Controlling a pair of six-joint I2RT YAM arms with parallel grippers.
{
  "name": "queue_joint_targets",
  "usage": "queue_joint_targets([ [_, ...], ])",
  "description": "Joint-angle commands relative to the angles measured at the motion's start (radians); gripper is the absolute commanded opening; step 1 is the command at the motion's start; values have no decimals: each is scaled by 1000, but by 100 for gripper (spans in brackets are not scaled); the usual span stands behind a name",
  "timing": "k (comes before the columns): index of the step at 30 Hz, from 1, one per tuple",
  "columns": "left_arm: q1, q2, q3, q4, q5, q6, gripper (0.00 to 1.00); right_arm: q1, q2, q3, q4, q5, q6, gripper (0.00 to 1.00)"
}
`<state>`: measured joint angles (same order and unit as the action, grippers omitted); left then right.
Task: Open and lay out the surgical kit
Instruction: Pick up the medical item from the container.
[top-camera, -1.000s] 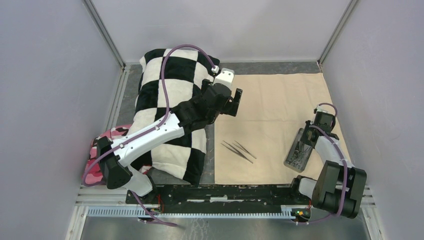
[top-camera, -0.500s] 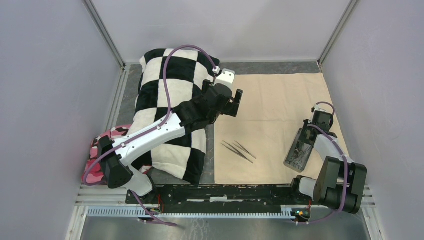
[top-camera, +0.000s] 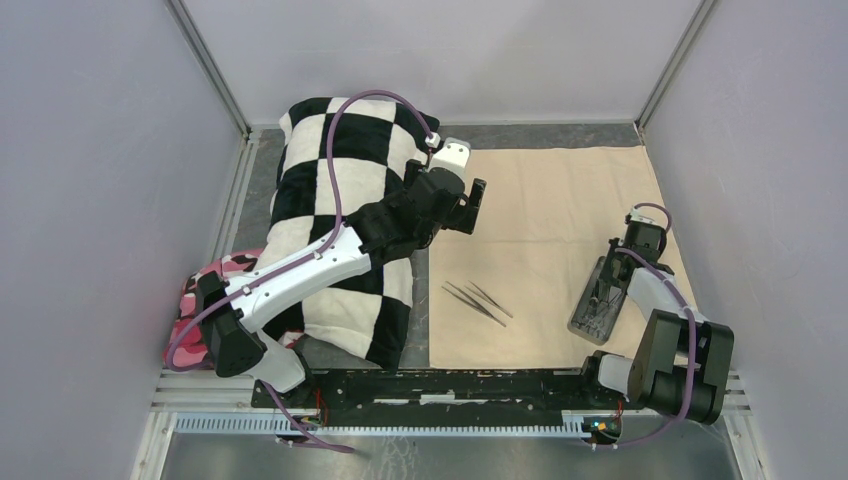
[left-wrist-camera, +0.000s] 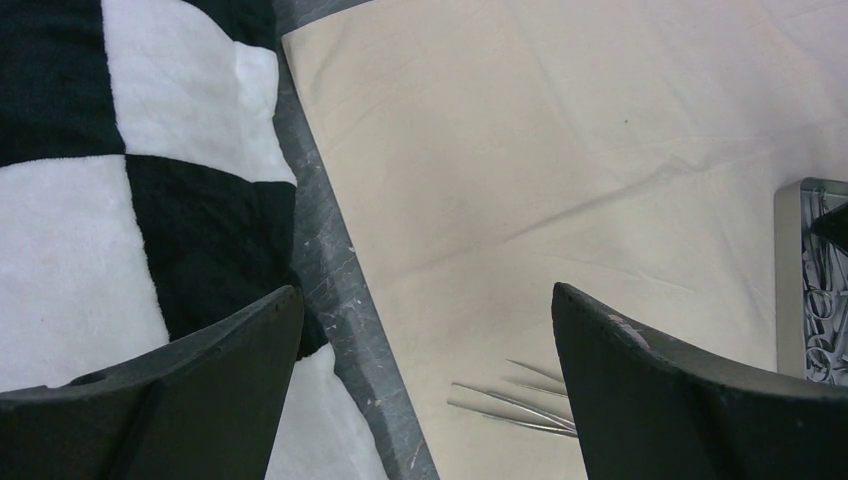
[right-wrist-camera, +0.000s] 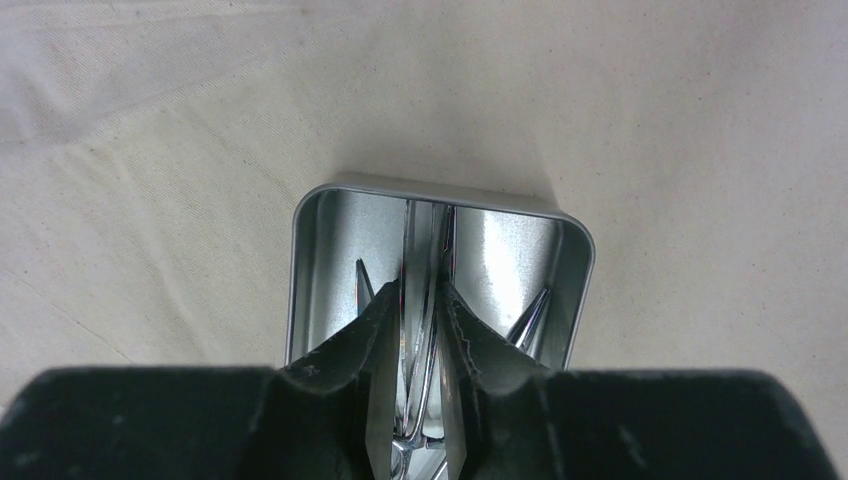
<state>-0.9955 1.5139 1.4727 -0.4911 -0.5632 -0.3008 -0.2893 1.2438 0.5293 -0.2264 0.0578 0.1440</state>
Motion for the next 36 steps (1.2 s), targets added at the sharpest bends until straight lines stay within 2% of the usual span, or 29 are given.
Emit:
queue_joint_targets([
  [1, 0, -3, 4, 41, 11, 43, 100, 10, 29, 17, -28, 35, -4, 26],
  [12, 0, -10, 5, 39, 18, 41, 100, 37, 64, 23, -32, 49, -10, 26],
  [21, 0, -14, 5, 40, 17, 43, 100, 48, 40, 28, -57, 88, -14, 11],
  [29, 0, -14, 7, 38, 22, 41, 100, 49, -111, 34, -43, 78, -19, 0],
  [36, 0, -15, 8, 36, 27, 37, 100, 49, -352, -25, 56, -99, -83, 0],
])
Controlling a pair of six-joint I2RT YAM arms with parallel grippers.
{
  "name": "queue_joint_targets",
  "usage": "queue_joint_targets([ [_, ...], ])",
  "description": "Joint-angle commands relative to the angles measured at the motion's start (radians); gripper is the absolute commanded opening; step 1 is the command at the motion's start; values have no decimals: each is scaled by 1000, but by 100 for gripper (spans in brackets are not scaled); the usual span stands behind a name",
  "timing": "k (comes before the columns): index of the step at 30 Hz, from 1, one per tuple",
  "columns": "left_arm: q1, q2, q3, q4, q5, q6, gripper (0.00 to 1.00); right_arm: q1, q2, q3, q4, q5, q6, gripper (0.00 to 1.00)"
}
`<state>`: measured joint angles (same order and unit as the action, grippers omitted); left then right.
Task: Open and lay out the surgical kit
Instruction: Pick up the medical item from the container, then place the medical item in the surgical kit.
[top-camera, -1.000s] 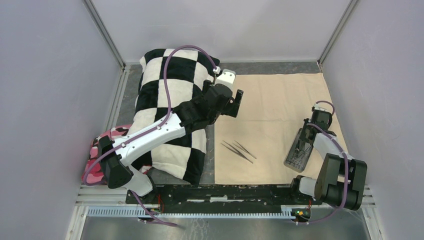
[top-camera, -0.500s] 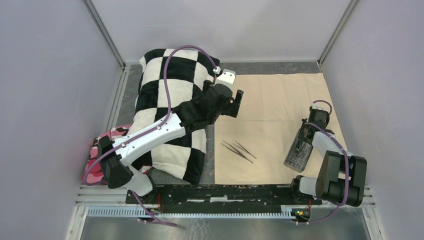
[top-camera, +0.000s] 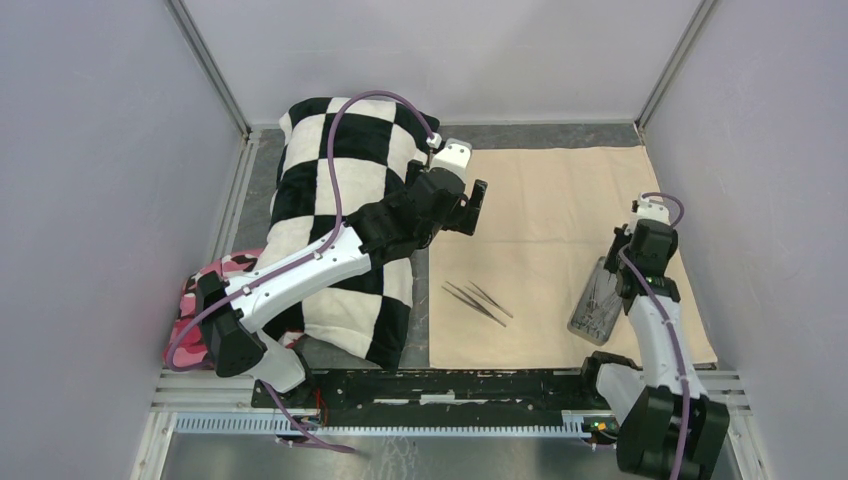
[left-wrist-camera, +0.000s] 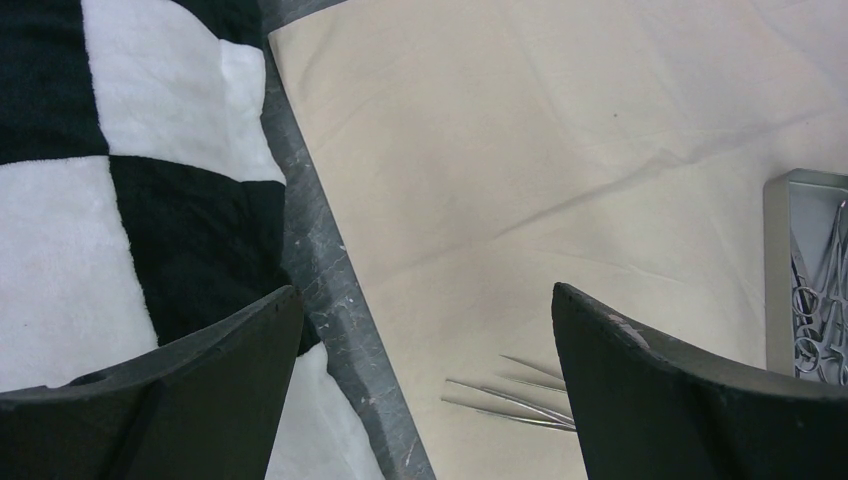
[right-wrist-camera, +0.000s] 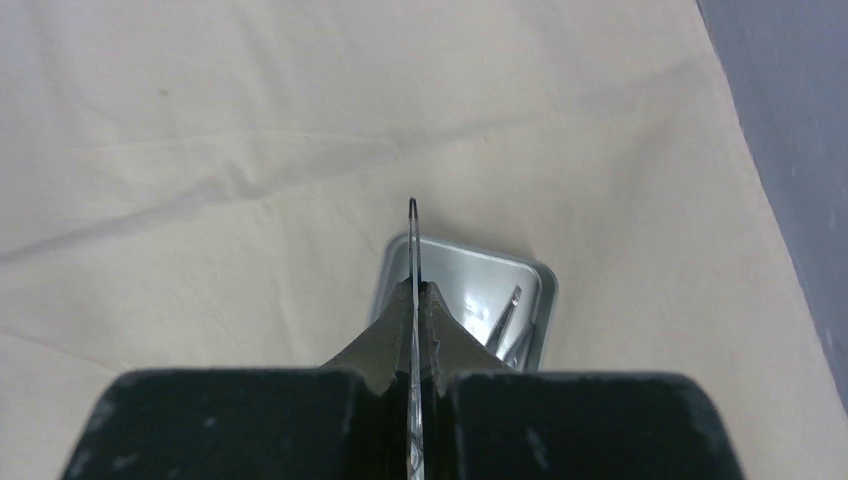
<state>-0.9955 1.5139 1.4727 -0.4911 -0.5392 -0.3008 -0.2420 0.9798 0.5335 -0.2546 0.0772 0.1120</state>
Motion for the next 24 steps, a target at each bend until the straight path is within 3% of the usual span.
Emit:
queue_joint_targets([
  [1, 0, -16, 9, 35, 3, 36, 100, 1, -96, -39, 110, -209, -65, 0],
  [4, 1, -17, 7, 36, 1, 37, 100, 61, -48, -63, 232, -508, -83, 0],
  [6, 1, -18, 10, 34, 2, 35, 100, 195, 33, -22, 229, -589, -128, 0],
  [8, 0, -19, 12, 32, -2, 37, 100, 349, 113, 38, 188, -597, -191, 0],
  [11, 0, -19, 11, 32, -17, 37, 100, 481, 202, 102, 146, -592, -240, 0],
  [19, 1, -12, 13, 31, -25, 39, 100, 652, 298, 136, 82, -456, -308, 0],
  [24, 0, -5, 13, 30, -27, 37, 100, 720, 293, 66, 151, -403, -236, 0],
])
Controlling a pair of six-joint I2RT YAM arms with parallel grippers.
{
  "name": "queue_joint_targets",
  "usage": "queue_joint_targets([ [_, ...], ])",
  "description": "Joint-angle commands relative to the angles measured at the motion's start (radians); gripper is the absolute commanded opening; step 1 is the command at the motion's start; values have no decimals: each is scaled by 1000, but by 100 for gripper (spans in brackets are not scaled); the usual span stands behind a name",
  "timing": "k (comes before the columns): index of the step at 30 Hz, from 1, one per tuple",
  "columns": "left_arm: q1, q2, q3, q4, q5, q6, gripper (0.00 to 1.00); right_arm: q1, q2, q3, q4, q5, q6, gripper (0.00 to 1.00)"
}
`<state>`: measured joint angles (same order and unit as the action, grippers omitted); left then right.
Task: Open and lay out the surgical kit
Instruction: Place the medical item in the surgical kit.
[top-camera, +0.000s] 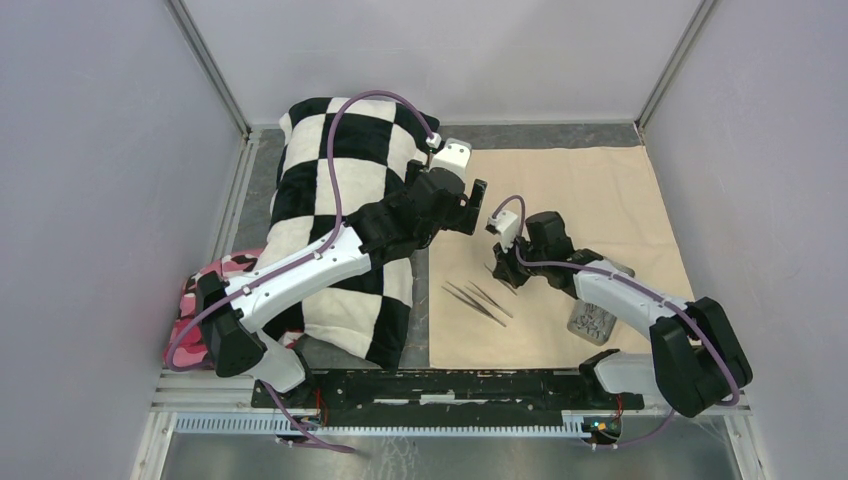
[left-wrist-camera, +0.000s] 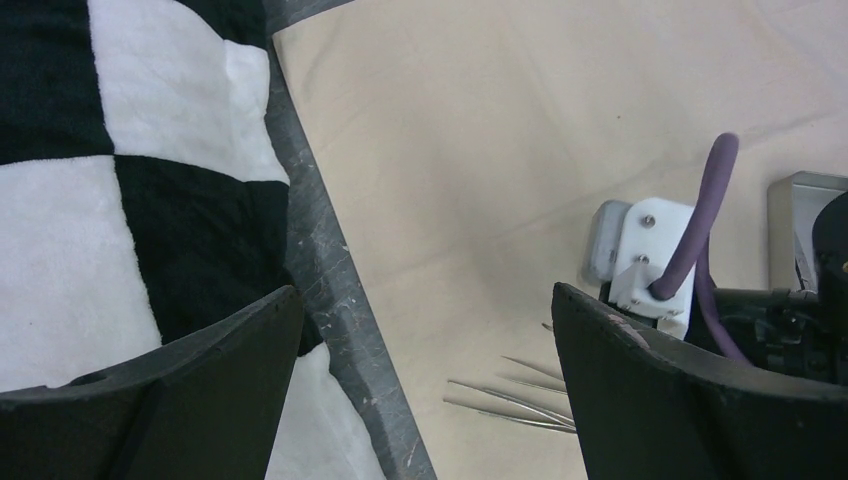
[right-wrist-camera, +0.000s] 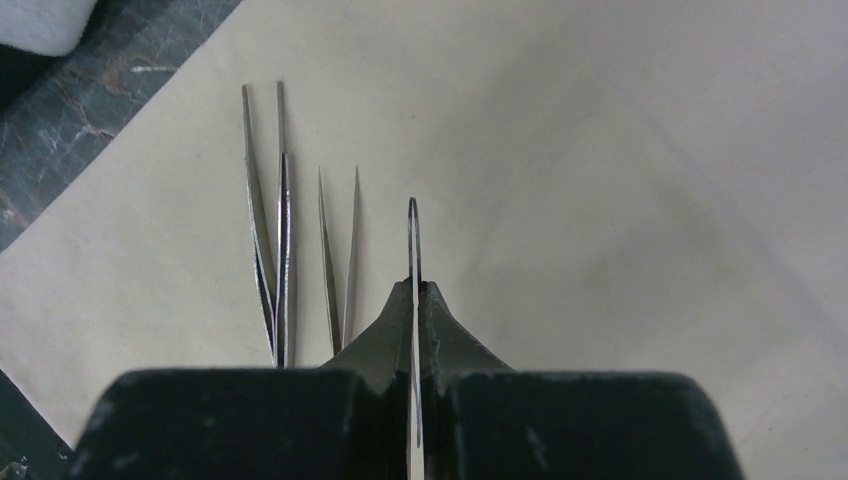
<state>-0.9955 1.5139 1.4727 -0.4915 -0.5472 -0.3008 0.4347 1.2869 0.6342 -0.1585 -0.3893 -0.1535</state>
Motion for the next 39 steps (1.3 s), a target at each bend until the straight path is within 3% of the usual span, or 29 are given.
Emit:
queue_joint_targets([
  [1, 0, -3, 13, 31, -19, 37, 100, 52, -18, -46, 65, 83, 43, 0],
  [11, 1, 3, 15, 26, -10, 34, 100, 71, -37, -66, -3, 168, 41, 0],
  [39, 0, -1, 14, 28, -6, 37, 100, 126, 63, -38, 19, 180, 30, 10],
])
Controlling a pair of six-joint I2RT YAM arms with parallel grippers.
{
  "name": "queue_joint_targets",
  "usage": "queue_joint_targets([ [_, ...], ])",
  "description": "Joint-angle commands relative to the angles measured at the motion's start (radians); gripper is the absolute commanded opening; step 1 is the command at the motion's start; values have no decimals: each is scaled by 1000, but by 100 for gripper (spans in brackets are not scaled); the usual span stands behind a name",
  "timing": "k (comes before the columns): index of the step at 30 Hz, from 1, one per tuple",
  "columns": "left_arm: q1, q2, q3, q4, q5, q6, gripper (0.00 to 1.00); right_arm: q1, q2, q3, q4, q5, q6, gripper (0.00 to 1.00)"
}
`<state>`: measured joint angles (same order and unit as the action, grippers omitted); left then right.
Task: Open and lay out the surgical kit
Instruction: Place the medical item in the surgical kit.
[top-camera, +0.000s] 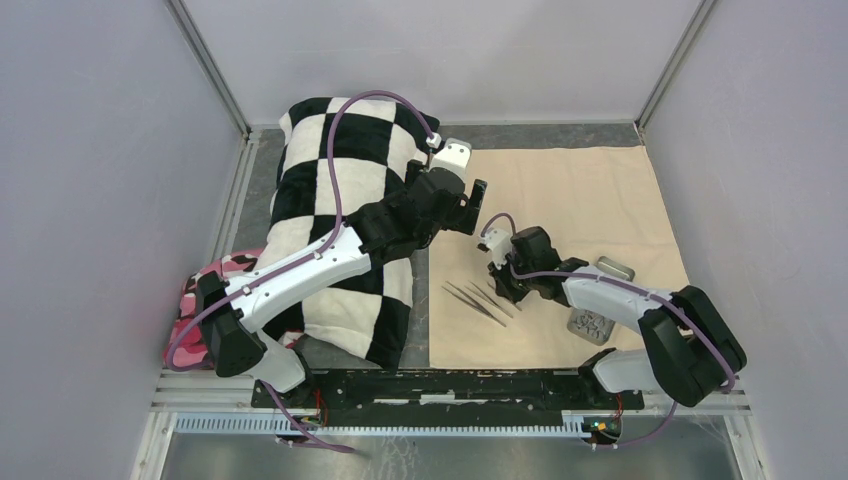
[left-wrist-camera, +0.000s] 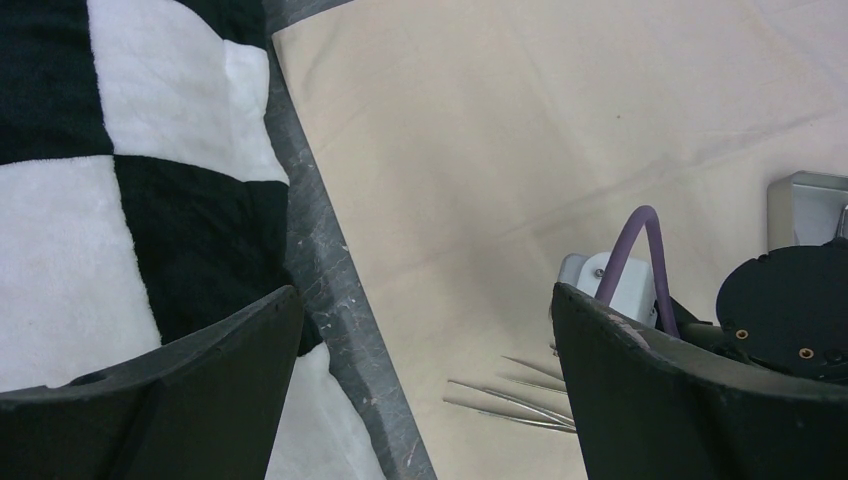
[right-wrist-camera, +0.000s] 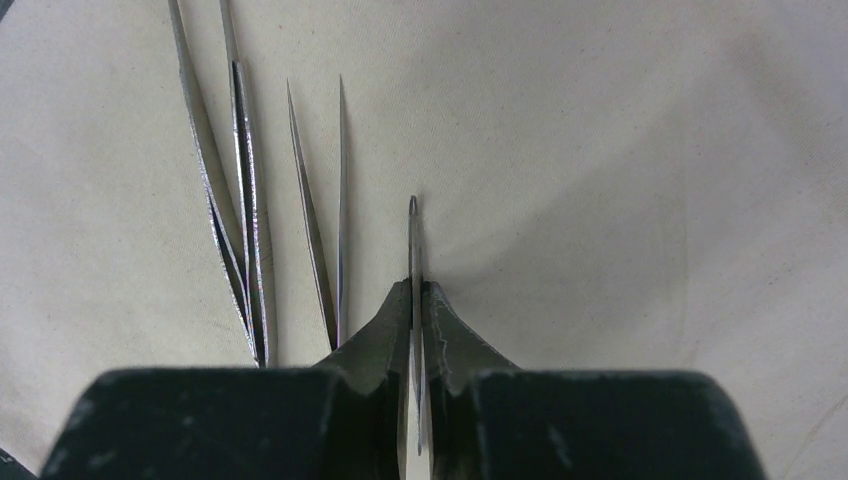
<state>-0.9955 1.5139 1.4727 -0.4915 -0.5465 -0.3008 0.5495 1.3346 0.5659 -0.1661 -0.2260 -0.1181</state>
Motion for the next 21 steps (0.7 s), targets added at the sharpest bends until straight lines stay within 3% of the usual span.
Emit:
queue_joint_targets([
  [1, 0, 0, 14, 27, -7, 36, 100, 14, 18, 31, 27, 21, -6, 10],
  [13, 0, -1, 15, 27, -10, 38, 100, 29, 28, 39, 32, 41, -3, 22],
  [21, 0, -4, 15, 28, -6, 37, 100, 31, -70, 59, -22, 90, -3, 32],
])
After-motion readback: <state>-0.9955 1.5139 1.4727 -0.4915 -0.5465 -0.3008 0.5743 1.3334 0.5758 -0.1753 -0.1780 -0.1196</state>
